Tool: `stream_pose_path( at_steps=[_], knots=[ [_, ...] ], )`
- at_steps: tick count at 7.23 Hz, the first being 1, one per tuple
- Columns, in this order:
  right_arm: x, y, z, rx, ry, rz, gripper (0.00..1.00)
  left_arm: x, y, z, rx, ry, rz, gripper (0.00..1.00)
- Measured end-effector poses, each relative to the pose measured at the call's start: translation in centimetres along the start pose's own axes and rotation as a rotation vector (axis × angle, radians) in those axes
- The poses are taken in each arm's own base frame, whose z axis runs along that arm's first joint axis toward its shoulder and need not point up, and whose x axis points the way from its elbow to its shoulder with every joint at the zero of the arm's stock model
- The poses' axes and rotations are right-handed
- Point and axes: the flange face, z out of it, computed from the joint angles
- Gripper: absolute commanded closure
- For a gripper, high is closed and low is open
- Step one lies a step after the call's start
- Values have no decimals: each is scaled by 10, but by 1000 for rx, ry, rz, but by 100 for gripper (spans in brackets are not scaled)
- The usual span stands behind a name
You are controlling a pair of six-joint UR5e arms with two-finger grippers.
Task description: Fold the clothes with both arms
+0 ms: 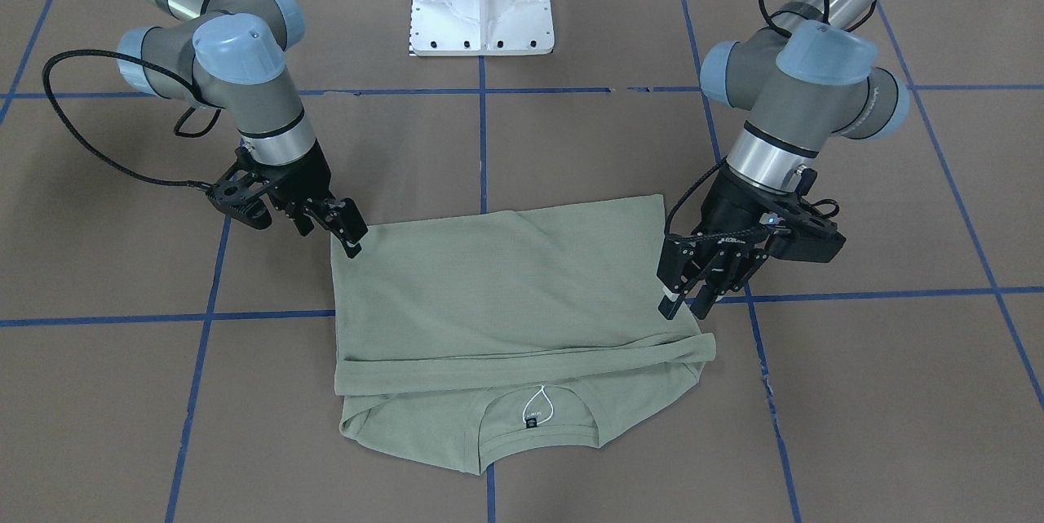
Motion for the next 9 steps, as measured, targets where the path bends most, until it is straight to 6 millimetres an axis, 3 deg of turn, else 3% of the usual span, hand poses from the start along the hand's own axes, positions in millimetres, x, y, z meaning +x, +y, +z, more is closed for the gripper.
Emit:
stream_pose_path(
  at_steps=[1,3,7,9],
  knots=[
    [5,15,5,5,6,8,61,-2,0,1,0,-4,0,0],
    [15,22,13,12,23,10,100,-4,0,1,1,-10,-1,0],
    [20,23,8,2,26,1,100,-7,0,2,3,-14,-2,1],
    [40,28,-29,-49,8,1,100,-1,0,-4,6,4,-2,1]
  ],
)
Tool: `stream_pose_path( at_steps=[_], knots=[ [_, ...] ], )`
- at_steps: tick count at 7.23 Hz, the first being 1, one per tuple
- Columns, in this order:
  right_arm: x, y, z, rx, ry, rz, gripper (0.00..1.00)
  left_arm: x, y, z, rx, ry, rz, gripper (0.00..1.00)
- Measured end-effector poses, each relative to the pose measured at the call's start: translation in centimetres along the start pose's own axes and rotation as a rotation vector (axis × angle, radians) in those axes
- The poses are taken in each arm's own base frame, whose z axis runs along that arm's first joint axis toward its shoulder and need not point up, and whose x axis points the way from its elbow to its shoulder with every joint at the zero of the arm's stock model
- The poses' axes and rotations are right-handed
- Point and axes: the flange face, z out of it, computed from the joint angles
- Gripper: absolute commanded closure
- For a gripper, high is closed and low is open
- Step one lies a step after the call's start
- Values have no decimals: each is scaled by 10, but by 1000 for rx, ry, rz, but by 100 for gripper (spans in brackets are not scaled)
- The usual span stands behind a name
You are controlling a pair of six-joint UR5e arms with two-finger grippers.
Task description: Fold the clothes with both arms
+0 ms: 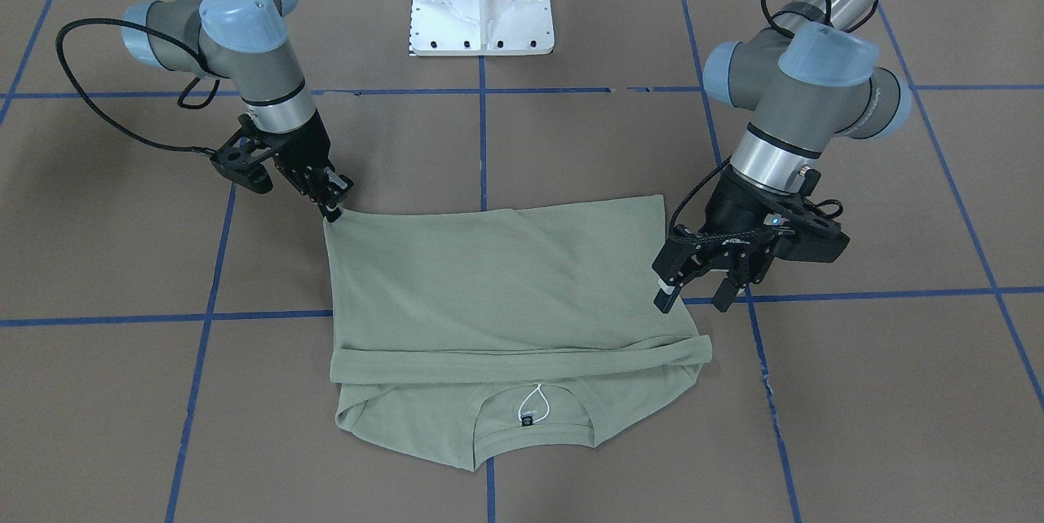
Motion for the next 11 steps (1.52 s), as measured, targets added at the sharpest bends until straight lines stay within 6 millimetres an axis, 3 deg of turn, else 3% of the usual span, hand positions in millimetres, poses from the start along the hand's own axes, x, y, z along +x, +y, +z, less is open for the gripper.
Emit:
stream_pose_path(
  at_steps=[2,4,6,7,8,9,11],
  knots=[
    [58,32,-63,-155,12,-29,100,20,7,-29,-11,61,4,1],
    [109,87,-113,-363,81,-56,100,33,19,-49,-92,106,-29,1],
    [132,144,-129,-582,173,-102,1,48,44,-69,-179,152,-101,1],
    [140,164,-131,-638,204,-125,0,51,62,-82,-223,168,-139,1],
    [143,169,-129,-649,217,-128,0,49,80,-88,-256,167,-177,1],
    [136,157,-123,-615,200,-108,0,44,102,-85,-283,147,-220,1],
    [89,99,-113,-438,68,-30,0,44,158,-66,-342,10,-303,1]
  ],
)
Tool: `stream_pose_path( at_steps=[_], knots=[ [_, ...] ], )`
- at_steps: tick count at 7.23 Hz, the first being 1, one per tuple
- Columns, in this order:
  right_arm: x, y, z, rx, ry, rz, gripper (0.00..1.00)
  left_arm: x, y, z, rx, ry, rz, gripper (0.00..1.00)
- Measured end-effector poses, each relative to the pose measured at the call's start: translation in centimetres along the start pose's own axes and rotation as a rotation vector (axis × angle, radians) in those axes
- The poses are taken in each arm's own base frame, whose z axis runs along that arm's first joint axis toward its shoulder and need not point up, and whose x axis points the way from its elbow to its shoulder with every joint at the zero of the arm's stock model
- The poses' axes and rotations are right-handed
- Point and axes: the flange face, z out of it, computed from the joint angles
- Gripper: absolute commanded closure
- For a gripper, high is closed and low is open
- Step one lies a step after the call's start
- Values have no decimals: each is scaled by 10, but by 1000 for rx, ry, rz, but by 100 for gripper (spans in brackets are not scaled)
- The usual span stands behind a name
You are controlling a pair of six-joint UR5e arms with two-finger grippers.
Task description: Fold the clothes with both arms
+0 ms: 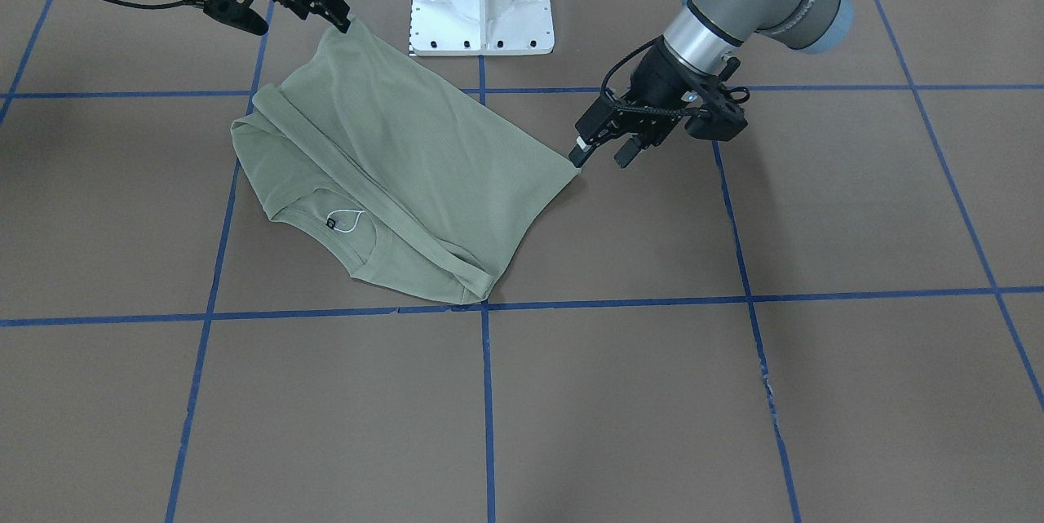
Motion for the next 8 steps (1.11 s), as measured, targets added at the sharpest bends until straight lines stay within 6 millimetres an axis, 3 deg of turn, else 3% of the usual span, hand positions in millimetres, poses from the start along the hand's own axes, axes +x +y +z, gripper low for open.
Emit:
stream_pose_path(
  at_steps=[2,3,4,6,8],
  knots=[
    [-48,-82,-23,197,-116,76,0,-19,54,43,-5,-141,-20,7],
    [-61,-122,-32,269,-136,97,0,-31,74,60,-10,-187,-20,12],
    [-70,-148,-35,310,-136,96,0,-38,83,71,-10,-214,-28,15],
    [-78,-173,-31,341,-125,98,0,-45,88,85,-9,-241,-35,26],
    [-79,-182,-24,347,-112,105,0,-45,87,90,3,-243,-28,40]
  ],
)
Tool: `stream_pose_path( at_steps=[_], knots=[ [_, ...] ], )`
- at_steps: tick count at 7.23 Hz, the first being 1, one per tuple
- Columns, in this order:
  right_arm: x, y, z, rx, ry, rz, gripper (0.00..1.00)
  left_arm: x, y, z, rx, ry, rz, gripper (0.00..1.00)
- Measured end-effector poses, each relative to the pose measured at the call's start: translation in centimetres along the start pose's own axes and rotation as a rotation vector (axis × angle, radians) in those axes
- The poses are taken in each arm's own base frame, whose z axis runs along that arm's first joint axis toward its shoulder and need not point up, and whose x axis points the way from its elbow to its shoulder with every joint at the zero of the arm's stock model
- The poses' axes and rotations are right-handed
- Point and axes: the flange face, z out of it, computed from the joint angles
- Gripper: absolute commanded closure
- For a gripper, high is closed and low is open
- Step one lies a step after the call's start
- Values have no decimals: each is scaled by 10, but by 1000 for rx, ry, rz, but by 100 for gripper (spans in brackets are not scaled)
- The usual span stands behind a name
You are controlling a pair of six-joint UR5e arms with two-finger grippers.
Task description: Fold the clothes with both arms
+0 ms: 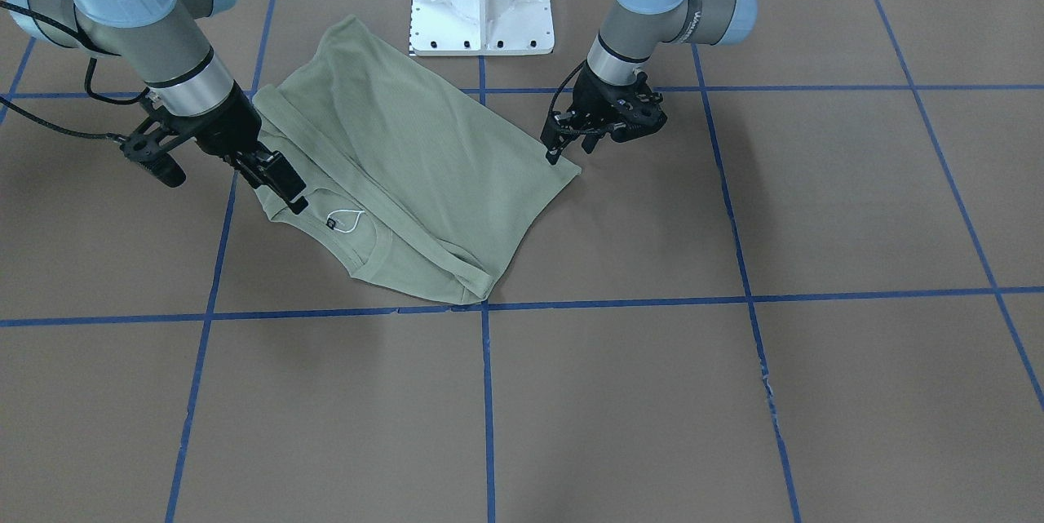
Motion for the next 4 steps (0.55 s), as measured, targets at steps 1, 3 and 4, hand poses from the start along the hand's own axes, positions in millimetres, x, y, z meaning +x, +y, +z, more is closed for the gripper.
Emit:
stream_pose_path(
  at_steps=[1,3,4],
  knots=[
    [0,-1,2,1,3,1,0,1,-1,2,8,1,3,57],
    [-1,-4,9,4,13,4,0,0,-2,5,15,-1,5,94],
    [-4,-4,12,5,15,5,0,1,-3,5,18,1,6,100]
  ],
)
